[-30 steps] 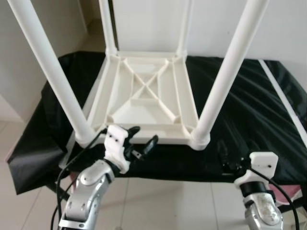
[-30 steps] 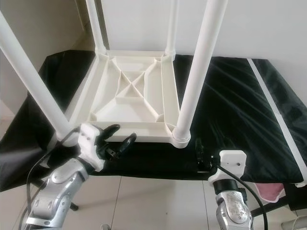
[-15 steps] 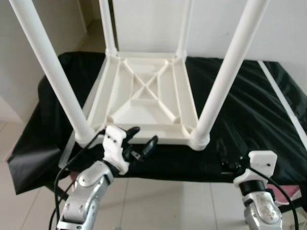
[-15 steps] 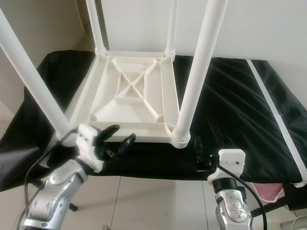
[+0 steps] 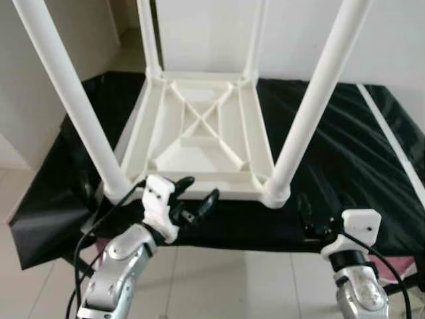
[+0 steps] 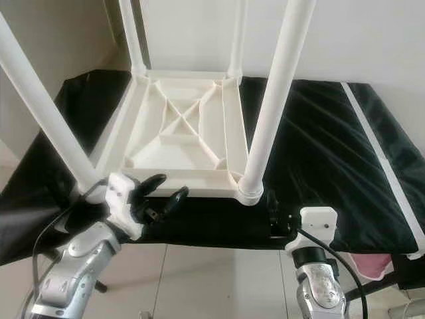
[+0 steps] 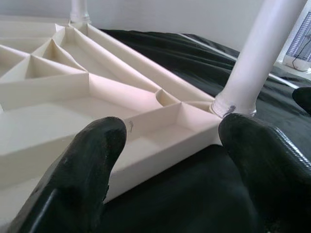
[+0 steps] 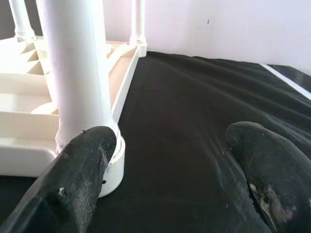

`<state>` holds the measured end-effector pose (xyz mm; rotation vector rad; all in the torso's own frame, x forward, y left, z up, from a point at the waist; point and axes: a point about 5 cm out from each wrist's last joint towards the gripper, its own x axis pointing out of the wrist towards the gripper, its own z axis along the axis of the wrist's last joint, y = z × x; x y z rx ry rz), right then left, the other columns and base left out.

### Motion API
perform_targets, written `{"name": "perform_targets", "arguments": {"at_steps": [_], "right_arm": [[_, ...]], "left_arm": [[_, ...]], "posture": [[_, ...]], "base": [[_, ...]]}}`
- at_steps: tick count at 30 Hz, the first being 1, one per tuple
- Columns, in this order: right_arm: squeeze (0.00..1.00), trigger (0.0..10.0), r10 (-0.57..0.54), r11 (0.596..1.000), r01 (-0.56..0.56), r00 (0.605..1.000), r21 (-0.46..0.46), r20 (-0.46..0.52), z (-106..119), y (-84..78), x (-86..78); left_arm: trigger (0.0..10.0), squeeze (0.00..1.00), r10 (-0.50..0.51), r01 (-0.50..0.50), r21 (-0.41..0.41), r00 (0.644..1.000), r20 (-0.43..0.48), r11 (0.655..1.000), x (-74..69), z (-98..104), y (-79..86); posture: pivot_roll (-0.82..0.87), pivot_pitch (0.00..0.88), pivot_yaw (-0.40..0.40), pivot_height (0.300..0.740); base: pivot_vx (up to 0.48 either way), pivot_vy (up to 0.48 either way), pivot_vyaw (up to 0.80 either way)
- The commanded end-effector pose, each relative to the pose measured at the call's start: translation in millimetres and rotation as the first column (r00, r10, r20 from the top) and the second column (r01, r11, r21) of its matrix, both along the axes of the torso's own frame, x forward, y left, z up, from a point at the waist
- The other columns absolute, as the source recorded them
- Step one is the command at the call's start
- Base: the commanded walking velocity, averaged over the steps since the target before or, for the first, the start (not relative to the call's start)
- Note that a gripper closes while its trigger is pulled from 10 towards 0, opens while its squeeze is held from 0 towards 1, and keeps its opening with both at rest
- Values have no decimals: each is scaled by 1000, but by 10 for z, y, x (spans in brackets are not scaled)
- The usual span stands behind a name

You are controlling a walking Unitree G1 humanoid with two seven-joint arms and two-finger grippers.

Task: Building children table

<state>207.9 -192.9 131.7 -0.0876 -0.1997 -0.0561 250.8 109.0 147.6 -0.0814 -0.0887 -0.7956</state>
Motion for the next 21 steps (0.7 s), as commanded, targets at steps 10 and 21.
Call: {"name": "perform_targets", "arguments": {"at_steps": [10, 21], "right_arm": [[0, 10000, -12, 1000, 12, 1000, 6, -8, -11, -4, -19], [0, 10000, -13, 1000, 13, 1000, 7, -9, -17, 0, -19]], "left_arm": [[10000, 0, -54, 54, 9, 999, -6, 998, -44, -3, -28], [10000, 0, -35, 35, 6, 999, 9, 999, -26, 18, -18]], "posture": [[-55, 62, -3, 740], [-55, 63, 0, 740]], "base": [[-244, 0, 0], [-45, 0, 0]]}}
